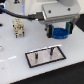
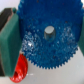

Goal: Insert the blue gear onto the right peg, followed by the red gear

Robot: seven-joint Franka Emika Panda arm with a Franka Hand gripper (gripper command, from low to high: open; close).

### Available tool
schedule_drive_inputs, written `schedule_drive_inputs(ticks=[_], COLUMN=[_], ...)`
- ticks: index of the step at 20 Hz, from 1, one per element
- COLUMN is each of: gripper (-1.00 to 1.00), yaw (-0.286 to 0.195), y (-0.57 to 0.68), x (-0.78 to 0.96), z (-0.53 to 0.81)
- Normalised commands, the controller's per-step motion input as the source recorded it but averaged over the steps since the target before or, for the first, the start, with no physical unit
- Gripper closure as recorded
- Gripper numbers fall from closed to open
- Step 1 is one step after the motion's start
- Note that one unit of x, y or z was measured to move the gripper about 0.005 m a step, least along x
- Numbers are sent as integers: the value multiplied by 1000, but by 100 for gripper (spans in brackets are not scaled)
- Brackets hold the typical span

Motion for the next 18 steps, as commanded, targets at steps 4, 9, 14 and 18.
schedule_drive_inputs(ticks=[4,9,14,18], gripper=[100,100,100,100], yaw=[0,0,0,0], y=[-181,-179,-207,-122], x=[537,398,255,170], z=[12,-29,-81,-92])
